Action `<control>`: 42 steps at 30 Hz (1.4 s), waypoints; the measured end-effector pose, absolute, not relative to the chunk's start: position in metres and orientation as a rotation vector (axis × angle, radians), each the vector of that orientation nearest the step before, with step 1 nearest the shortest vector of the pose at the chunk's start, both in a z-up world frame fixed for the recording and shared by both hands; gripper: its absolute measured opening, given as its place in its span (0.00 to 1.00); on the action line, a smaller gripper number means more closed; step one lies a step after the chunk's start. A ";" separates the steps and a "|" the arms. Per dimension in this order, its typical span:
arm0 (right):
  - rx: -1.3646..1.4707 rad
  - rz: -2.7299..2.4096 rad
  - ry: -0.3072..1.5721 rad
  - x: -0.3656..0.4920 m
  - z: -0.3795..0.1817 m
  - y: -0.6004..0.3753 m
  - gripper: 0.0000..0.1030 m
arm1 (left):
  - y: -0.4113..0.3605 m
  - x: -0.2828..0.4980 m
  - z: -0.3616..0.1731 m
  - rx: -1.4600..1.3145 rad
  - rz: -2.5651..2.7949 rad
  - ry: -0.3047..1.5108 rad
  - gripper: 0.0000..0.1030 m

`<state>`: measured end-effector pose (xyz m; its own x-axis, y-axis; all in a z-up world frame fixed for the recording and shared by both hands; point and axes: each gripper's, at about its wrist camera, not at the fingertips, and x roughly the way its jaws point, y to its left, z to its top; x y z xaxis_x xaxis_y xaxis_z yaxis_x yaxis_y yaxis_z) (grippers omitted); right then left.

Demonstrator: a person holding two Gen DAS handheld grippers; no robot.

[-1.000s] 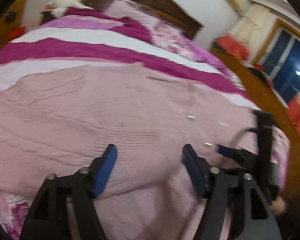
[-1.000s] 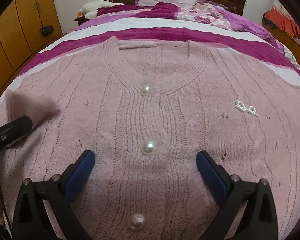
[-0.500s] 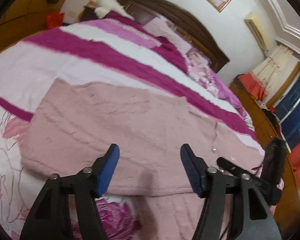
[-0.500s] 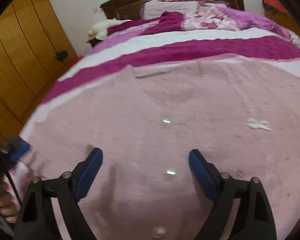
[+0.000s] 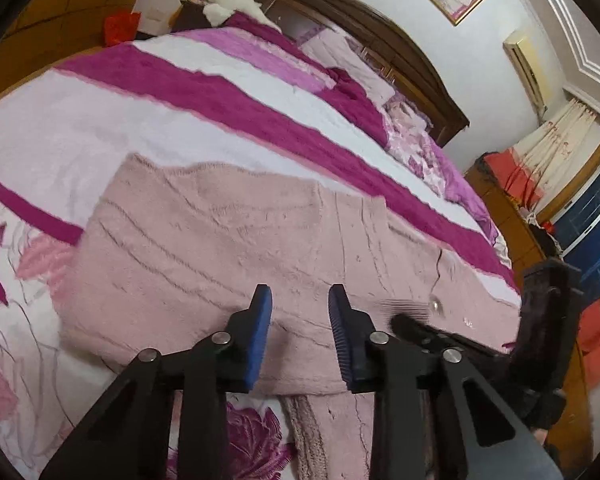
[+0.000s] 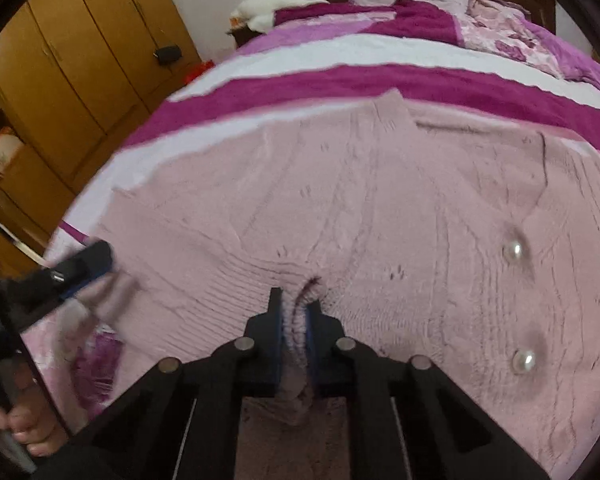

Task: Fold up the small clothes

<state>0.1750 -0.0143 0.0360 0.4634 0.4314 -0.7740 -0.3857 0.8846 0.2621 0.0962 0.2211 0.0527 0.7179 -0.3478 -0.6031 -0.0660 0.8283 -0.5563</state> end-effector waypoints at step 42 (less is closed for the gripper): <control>0.297 0.292 0.798 0.196 0.129 -0.255 0.05 | 0.204 0.123 0.038 -0.605 -0.152 0.761 0.06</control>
